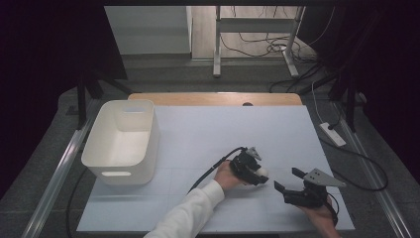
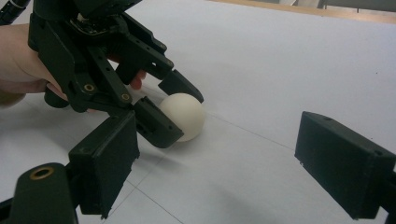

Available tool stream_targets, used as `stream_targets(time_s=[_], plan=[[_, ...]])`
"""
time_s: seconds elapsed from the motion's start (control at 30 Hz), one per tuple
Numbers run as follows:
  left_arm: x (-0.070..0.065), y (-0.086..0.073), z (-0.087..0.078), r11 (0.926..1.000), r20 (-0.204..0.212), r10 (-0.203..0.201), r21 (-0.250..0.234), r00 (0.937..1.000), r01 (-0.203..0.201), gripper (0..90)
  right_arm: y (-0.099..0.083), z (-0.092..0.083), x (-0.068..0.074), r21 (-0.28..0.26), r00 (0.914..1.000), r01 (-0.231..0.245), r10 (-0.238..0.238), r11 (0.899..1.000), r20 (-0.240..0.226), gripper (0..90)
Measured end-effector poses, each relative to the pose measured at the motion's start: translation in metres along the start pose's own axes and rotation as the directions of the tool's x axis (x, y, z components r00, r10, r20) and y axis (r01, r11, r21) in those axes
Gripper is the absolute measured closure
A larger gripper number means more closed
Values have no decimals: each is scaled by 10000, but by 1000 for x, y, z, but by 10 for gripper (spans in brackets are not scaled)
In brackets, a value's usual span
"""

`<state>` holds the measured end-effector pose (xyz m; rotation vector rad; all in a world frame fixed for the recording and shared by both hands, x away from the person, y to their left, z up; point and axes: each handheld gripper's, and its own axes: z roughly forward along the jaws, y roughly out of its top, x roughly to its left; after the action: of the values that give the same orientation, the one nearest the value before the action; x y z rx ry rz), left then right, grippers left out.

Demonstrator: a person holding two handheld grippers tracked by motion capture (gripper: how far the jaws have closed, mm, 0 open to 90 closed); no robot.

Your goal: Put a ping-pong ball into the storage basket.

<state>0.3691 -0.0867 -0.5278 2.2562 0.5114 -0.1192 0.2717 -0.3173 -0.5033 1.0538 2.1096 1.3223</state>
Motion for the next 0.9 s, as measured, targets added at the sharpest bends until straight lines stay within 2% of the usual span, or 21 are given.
stream_targets(time_s=[0.03, 0.1, 0.13, 0.23, 0.3, 0.43, 0.5, 0.63, 0.8, 0.9], plan=[[0, 0, 0, 10000, 0, 0, 0, 10000, 0, 488, 0, 0, 0, -3, 10000, 7, -7, 10000, 2, 130], [-2, 1, -1, 9996, 318, -217, -186, 9993, 223, 502, 0, 0, 0, 3, 10000, 20, -20, 10000, -4, 130], [-3, 1, -1, 9995, 348, -194, -224, 9992, 202, 506, 0, 0, 0, -10, 10000, 10, -10, 10000, -16, 130], [-3, 2, -3, 9998, 199, -71, -160, 9998, 75, 510, 0, 0, 0, -11, 10000, 11, -11, 10000, 19, 130], [-3, 2, -4, 9996, 131, -223, -184, 9997, 226, 511, 0, 0, 0, -31, 10000, 8, -8, 10000, 32, 130], [-3, 2, -7, 9994, 12, -273, -224, 9996, 274, 512, 0, 0, 0, 8, 10000, 5, -5, 10000, 29, 130], [-2, 3, -9, 9999, -23, -97, -137, 9999, 97, 512, 0, 0, 0, 14, 10000, 14, -14, 10000, 33, 130], [-4, 3, -12, 9996, -124, -153, -255, 9998, 150, 512, 0, 0, 0, 16, 10000, 12, -13, 10000, 47, 130], [-5, 4, -16, 10000, -410, 20, -94, 9992, -24, 512, -1, 0, 0, 14, 10000, 4, -4, 10000, 35, 130], [-4, 3, -19, 9997, -457, -122, -232, 9989, 112, 511, -1, 0, 0, 19, 10000, 9, -9, 10000, 35, 130]])
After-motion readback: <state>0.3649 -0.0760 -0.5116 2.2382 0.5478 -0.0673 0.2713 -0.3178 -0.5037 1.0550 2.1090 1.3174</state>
